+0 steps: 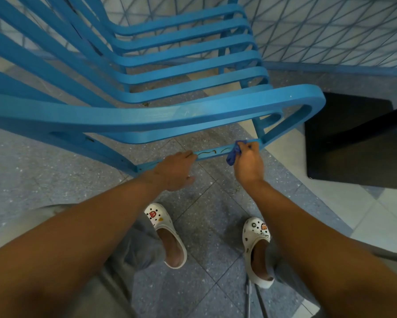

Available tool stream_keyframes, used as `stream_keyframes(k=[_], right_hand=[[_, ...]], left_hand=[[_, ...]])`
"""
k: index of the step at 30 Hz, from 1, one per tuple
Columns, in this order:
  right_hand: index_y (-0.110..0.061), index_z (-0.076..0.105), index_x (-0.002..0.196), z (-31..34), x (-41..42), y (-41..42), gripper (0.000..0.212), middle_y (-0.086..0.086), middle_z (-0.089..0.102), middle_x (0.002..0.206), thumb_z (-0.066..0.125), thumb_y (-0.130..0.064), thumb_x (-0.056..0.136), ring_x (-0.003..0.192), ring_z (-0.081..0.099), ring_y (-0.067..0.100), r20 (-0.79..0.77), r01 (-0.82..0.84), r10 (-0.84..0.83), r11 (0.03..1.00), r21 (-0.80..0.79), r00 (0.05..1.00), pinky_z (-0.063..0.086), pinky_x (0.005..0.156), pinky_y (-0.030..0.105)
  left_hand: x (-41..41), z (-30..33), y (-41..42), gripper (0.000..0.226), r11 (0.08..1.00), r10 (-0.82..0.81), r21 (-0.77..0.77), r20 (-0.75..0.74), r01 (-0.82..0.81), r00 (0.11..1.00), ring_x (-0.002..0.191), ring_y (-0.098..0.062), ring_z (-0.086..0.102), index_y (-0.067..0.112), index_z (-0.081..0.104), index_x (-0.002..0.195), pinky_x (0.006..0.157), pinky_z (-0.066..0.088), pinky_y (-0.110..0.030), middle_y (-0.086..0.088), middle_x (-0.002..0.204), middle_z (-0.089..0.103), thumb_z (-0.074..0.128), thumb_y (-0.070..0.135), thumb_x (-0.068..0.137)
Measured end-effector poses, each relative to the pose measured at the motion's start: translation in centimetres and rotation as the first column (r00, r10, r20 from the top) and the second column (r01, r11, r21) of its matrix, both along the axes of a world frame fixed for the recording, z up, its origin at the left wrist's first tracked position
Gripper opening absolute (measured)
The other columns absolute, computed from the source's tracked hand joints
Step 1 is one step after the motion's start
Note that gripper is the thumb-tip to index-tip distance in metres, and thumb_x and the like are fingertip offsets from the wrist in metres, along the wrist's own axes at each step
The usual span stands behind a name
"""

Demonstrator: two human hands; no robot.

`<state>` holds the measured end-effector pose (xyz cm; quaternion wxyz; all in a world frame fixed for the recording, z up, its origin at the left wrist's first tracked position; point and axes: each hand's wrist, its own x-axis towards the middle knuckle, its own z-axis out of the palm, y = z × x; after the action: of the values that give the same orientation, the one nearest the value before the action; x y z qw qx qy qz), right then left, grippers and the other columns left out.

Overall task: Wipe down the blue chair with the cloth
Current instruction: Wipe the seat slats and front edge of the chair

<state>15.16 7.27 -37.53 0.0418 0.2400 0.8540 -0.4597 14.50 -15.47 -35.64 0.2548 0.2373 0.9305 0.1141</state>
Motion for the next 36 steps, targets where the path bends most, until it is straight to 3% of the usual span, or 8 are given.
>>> stream_keyframes(k=[4,6,11,14,18,22,28,36], right_hand=[[-0.009,0.061,0.134,-0.7,1.5,-0.9,0.032,0.012,0.056,0.124,0.049,-0.018,0.105,0.098,0.062,0.027,0.125,-0.522,0.524,0.734,0.434,0.842,0.051,0.087,0.042],[-0.011,0.058,0.139,-0.2,0.7,0.1,0.035,0.011,0.052,0.131,0.049,-0.018,0.106,0.103,0.062,0.032,0.205,-0.594,0.582,0.625,0.506,0.787,0.052,0.092,0.044],[0.002,0.067,0.115,1.2,-1.6,2.4,0.028,0.001,0.062,0.093,0.049,-0.018,0.106,0.068,0.063,0.004,0.124,-0.391,0.373,0.837,0.384,0.920,0.052,0.064,0.015],[-0.006,0.064,0.120,1.5,-1.8,0.7,0.026,0.015,0.063,0.111,0.049,-0.010,0.099,0.096,0.064,0.030,0.203,-0.255,0.200,0.921,0.295,0.959,0.046,0.076,0.029],[-0.008,0.059,0.095,1.2,-0.1,-3.9,0.016,0.021,0.071,0.078,0.049,-0.020,0.097,0.072,0.069,0.028,0.104,-0.132,0.140,0.988,-0.085,0.985,0.053,0.065,0.038],[-0.008,0.059,0.092,0.9,0.4,-4.1,0.022,0.007,0.071,0.071,0.049,-0.024,0.103,0.059,0.064,0.006,0.112,-0.352,0.345,0.934,0.055,0.932,0.044,0.054,0.013],[-0.016,0.063,0.131,0.6,-1.1,2.4,0.034,0.014,0.057,0.128,0.051,-0.015,0.100,0.109,0.058,0.036,0.206,-0.483,0.440,0.746,0.459,0.874,0.049,0.087,0.042],[-0.014,0.060,0.130,-0.8,0.3,-1.2,0.036,0.014,0.053,0.127,0.049,-0.007,0.097,0.104,0.057,0.037,0.148,-0.413,0.394,0.766,0.492,0.907,0.048,0.081,0.044]], left_hand=[[0.6,-1.1,-0.3,0.061,0.991,0.090,0.102,-0.094,-0.081,0.991,0.121,-0.025,0.053,0.016,0.042,0.146,0.104,0.044,-0.041,-0.005,0.144,0.051,0.064,0.040,0.094],[0.7,-1.6,-0.4,0.058,0.986,0.119,0.129,-0.118,-0.103,0.986,0.122,-0.026,0.053,0.015,0.046,0.144,0.105,0.043,-0.041,-0.006,0.143,0.052,0.066,0.036,0.094],[1.3,-2.1,-0.8,0.048,0.982,0.145,0.146,-0.205,-0.116,0.968,0.116,-0.028,0.054,0.009,0.056,0.136,0.101,0.046,-0.042,-0.010,0.132,0.057,0.067,0.021,0.092],[1.5,-2.1,-1.2,0.045,0.975,0.201,0.131,-0.189,-0.178,0.961,0.113,-0.030,0.054,0.007,0.056,0.136,0.097,0.047,-0.044,-0.013,0.130,0.056,0.065,0.021,0.095],[0.7,-1.8,-1.0,0.038,0.960,0.269,0.120,-0.138,-0.254,0.953,0.111,-0.029,0.054,0.008,0.059,0.134,0.095,0.048,-0.044,-0.012,0.126,0.058,0.059,0.015,0.097],[0.5,-1.6,-1.4,0.037,0.957,0.277,0.124,-0.124,-0.262,0.953,0.115,-0.030,0.053,0.007,0.060,0.136,0.097,0.047,-0.044,-0.014,0.127,0.058,0.053,0.007,0.100],[0.4,-2.0,-1.9,0.034,0.927,0.350,0.190,-0.120,-0.325,0.929,0.113,-0.027,0.054,0.011,0.063,0.134,0.096,0.048,-0.041,-0.011,0.124,0.060,0.058,0.010,0.100],[0.1,-2.2,-1.7,0.032,0.903,0.401,0.209,-0.104,-0.375,0.910,0.112,-0.025,0.054,0.012,0.066,0.129,0.095,0.049,-0.039,-0.009,0.121,0.062,0.062,0.009,0.097]])
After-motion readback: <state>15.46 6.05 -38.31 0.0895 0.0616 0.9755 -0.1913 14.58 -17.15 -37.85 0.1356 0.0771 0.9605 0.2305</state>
